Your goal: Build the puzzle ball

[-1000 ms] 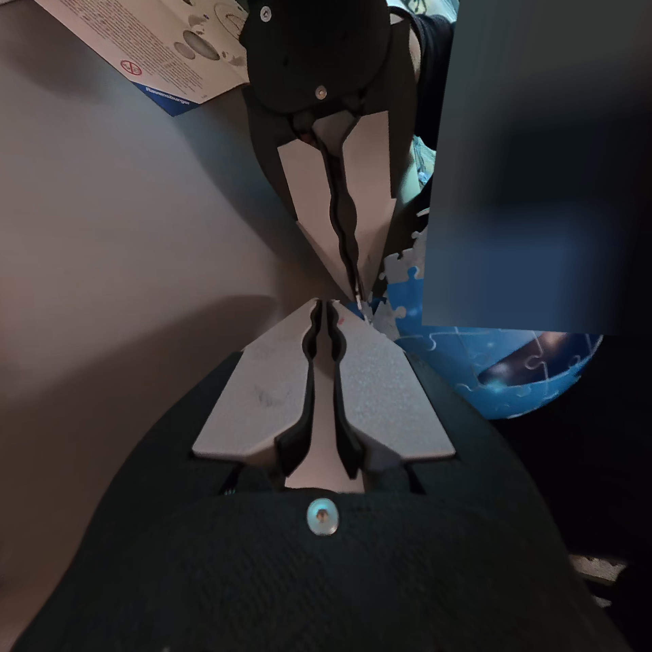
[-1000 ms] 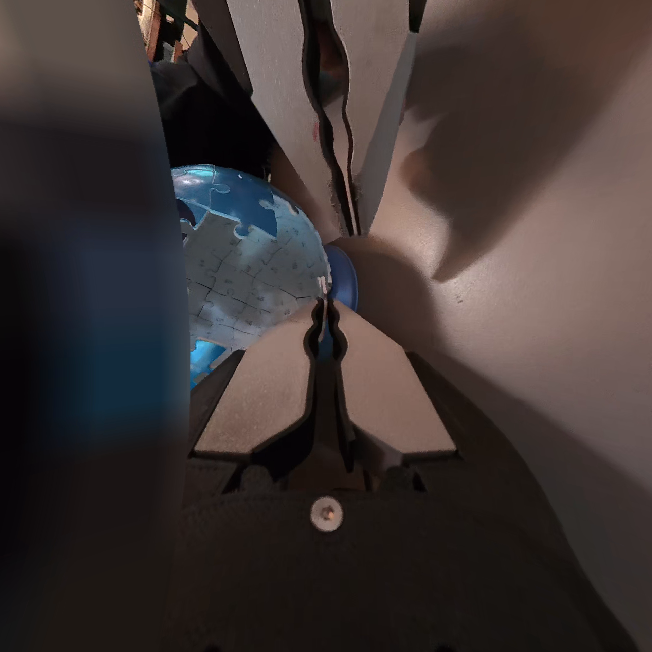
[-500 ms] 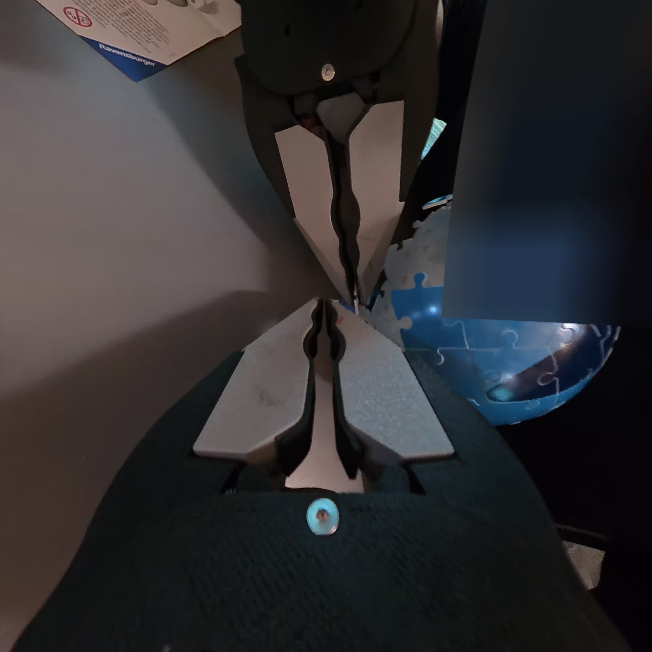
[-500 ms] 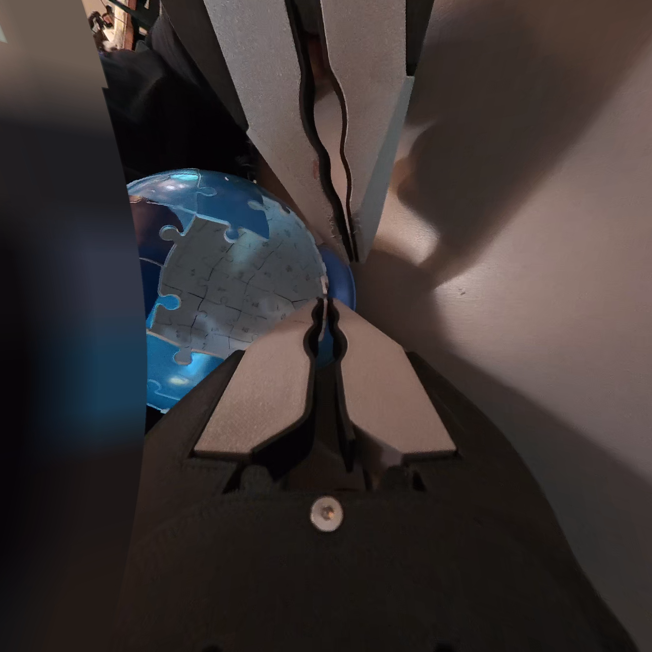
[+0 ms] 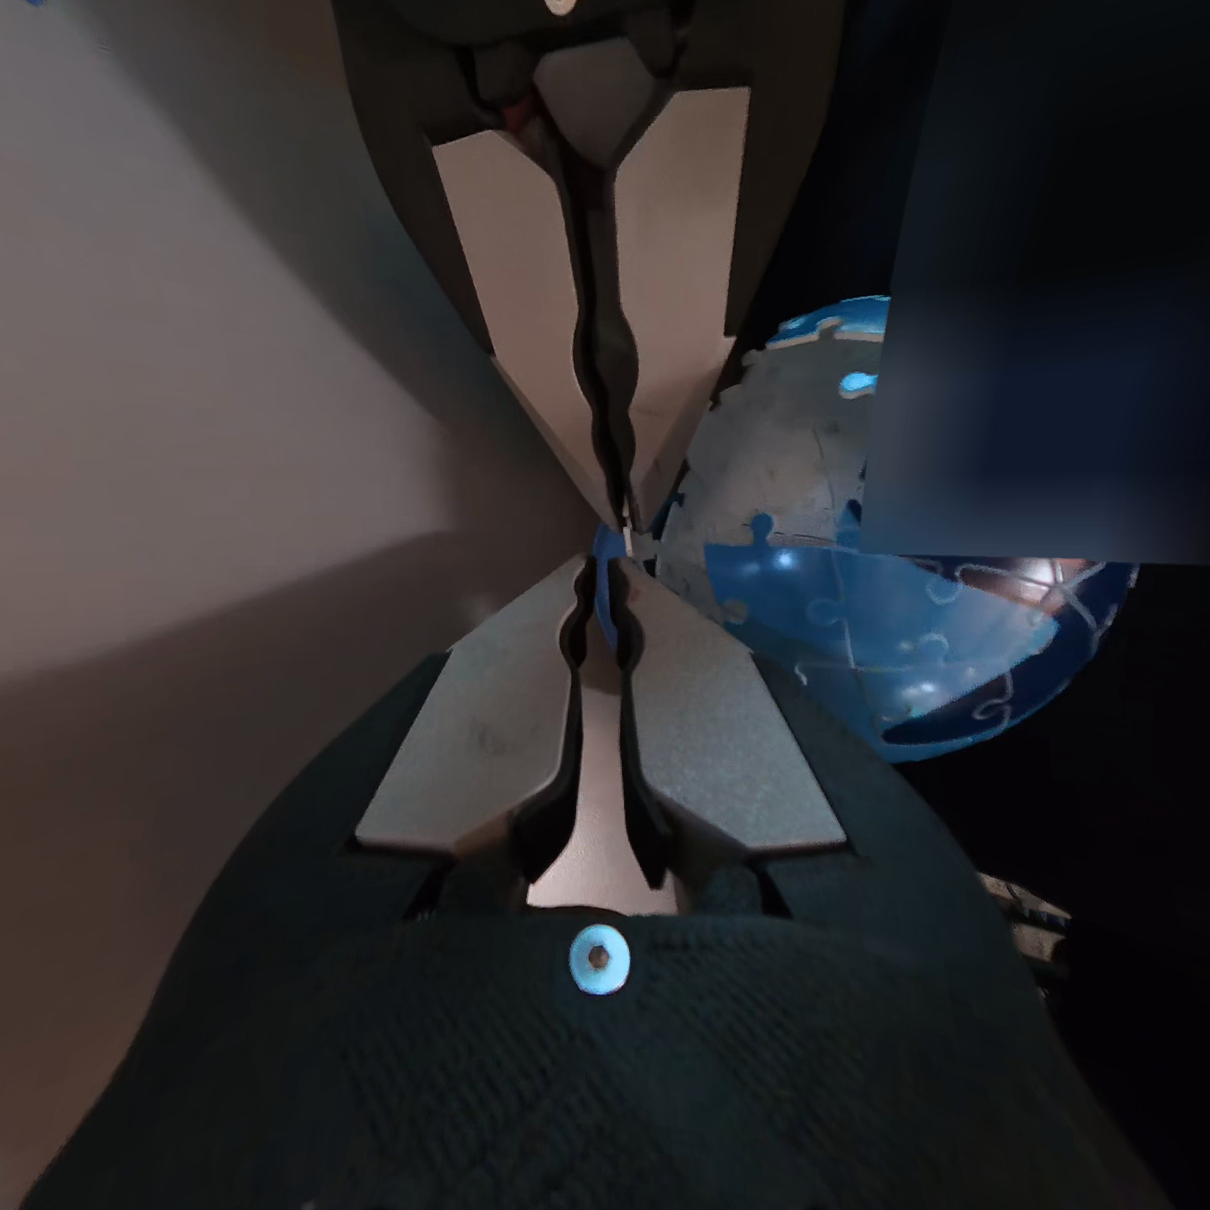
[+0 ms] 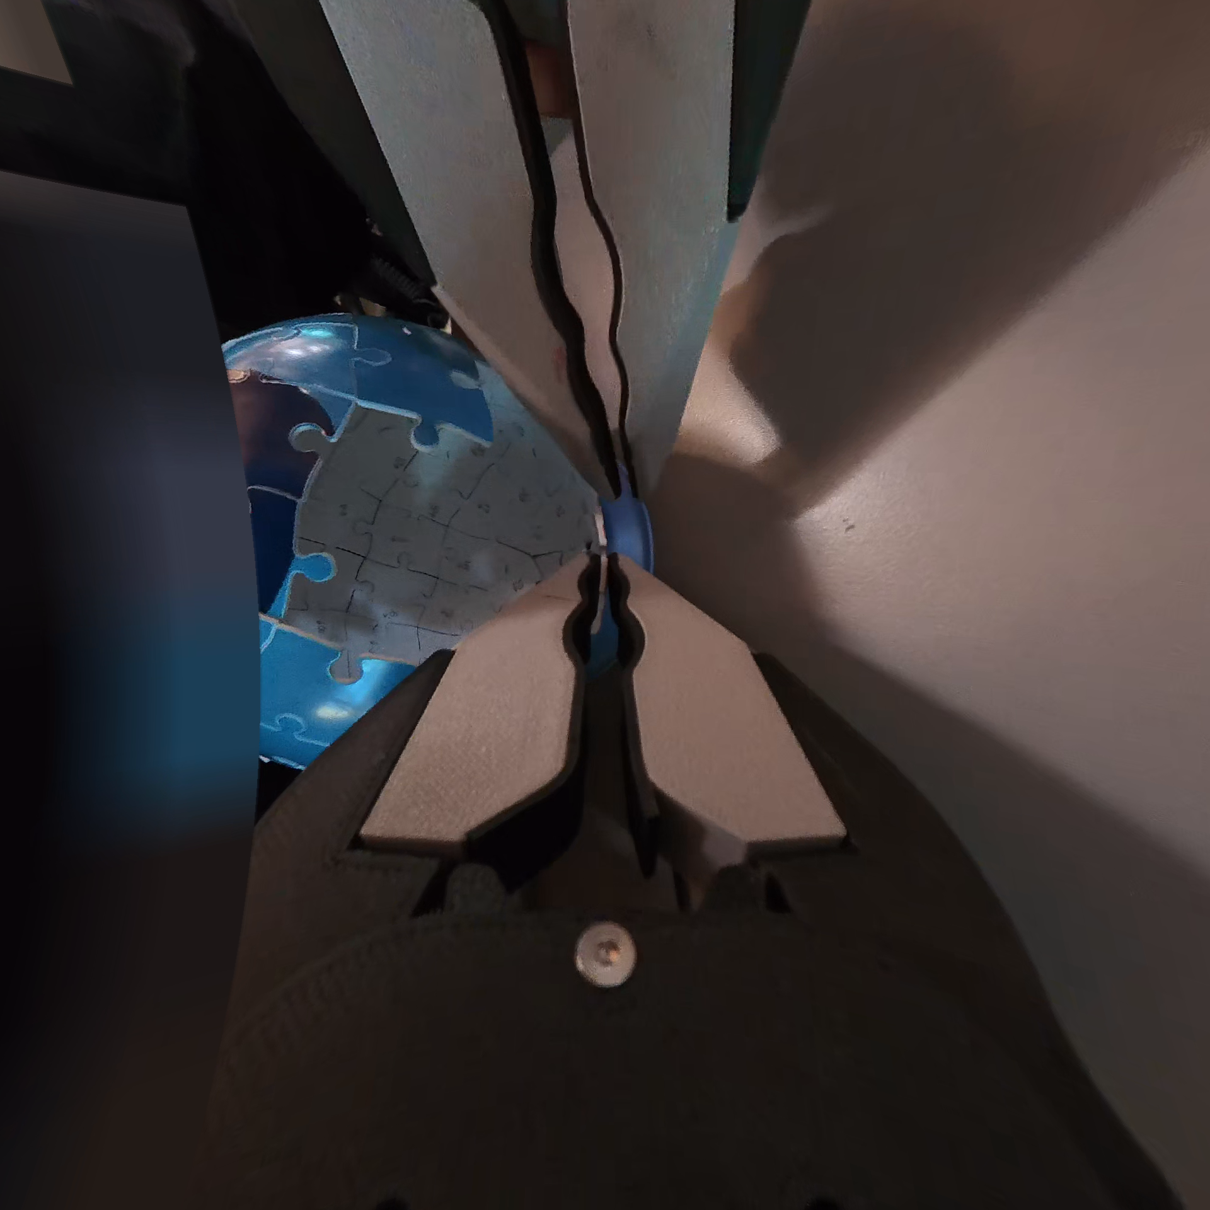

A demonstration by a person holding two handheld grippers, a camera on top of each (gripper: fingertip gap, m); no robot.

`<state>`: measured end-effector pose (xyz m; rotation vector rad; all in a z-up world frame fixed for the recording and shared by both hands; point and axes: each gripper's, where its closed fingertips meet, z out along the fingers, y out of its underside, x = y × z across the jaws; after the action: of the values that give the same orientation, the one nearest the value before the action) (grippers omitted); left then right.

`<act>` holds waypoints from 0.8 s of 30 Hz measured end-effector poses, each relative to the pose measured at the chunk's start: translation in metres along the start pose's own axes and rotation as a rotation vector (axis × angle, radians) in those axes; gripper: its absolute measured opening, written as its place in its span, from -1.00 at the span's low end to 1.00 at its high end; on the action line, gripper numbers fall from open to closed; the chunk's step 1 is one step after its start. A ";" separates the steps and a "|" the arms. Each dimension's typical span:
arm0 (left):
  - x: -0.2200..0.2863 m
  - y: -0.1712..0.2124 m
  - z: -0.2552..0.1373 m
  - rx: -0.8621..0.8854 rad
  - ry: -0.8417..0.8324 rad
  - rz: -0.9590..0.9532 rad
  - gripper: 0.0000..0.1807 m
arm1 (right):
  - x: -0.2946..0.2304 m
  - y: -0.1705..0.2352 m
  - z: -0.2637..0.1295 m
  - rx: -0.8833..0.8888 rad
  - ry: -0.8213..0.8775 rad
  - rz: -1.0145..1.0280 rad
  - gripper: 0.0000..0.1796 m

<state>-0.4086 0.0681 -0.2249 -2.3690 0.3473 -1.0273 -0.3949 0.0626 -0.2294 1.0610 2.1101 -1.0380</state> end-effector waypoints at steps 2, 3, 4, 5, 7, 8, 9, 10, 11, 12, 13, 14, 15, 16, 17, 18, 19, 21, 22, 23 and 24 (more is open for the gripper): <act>0.004 -0.001 0.002 -0.016 0.017 0.006 -0.99 | 0.000 0.000 0.000 0.000 0.001 -0.001 -1.00; 0.005 0.000 0.003 -0.026 0.020 0.009 -0.99 | 0.000 0.001 0.000 -0.001 0.000 0.000 -1.00; 0.005 0.000 0.004 -0.034 0.016 0.012 -1.00 | 0.000 0.001 0.000 -0.002 -0.002 0.002 -1.00; 0.005 0.000 0.004 -0.037 0.014 0.012 -1.00 | 0.000 0.001 0.000 -0.001 -0.003 0.002 -1.00; 0.005 0.000 0.004 -0.039 0.018 0.008 -1.00 | 0.000 0.001 0.001 0.001 -0.003 0.000 -1.00; 0.005 0.000 0.004 -0.038 0.021 0.006 -1.00 | 0.000 0.001 0.001 0.002 -0.002 -0.003 -1.00; 0.005 0.001 0.004 -0.038 0.024 0.002 -1.00 | 0.000 0.001 0.001 0.003 -0.003 -0.003 -1.00; 0.004 0.001 0.003 -0.038 0.023 -0.001 -0.98 | 0.000 0.001 0.001 0.004 -0.004 -0.003 -1.00; 0.003 0.000 0.001 -0.035 0.021 -0.003 -0.97 | 0.000 0.001 0.001 0.004 -0.004 -0.004 -1.00; 0.002 -0.001 -0.001 -0.026 0.018 -0.003 -0.97 | 0.000 0.001 0.001 0.005 -0.006 -0.003 -1.00; 0.002 -0.002 -0.004 -0.014 0.019 -0.005 -0.97 | 0.000 0.001 0.001 0.006 -0.006 -0.006 -1.00; 0.002 -0.004 -0.005 -0.001 0.028 -0.009 -0.97 | 0.000 0.001 0.001 0.006 -0.005 -0.007 -1.00; 0.004 -0.006 -0.006 0.009 0.040 -0.014 -0.97 | 0.000 0.001 0.001 0.007 -0.007 -0.006 -1.00; 0.005 -0.007 -0.005 0.013 0.052 -0.019 -0.97 | 0.000 0.001 0.001 0.009 -0.008 -0.005 -1.00; 0.006 -0.006 -0.004 0.004 0.060 -0.020 -0.97 | 0.000 0.001 0.001 0.009 -0.009 -0.005 -1.00; 0.006 -0.004 -0.002 -0.015 0.065 -0.018 -0.97 | 0.000 0.001 0.001 0.008 -0.010 -0.006 -1.00; 0.006 -0.001 0.001 -0.036 0.067 -0.015 -0.96 | 0.000 0.001 0.001 0.009 -0.010 -0.008 -1.00; 0.007 0.002 0.003 -0.065 0.070 -0.013 -0.97 | 0.000 0.000 0.001 0.011 -0.010 -0.014 -1.00; 0.007 0.002 0.004 -0.070 0.075 -0.014 -0.97 | 0.000 0.000 0.002 0.012 -0.006 -0.022 -1.00; 0.008 0.002 0.003 -0.070 0.079 -0.015 -0.98 | 0.000 0.001 0.002 0.010 -0.002 -0.029 -1.00; 0.008 0.002 0.003 -0.072 0.085 -0.017 -0.98 | 0.000 0.001 0.002 0.006 0.001 -0.033 -1.00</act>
<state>-0.4010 0.0637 -0.2228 -2.4002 0.4022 -1.1435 -0.3941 0.0615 -0.2312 1.0331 2.1328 -1.0606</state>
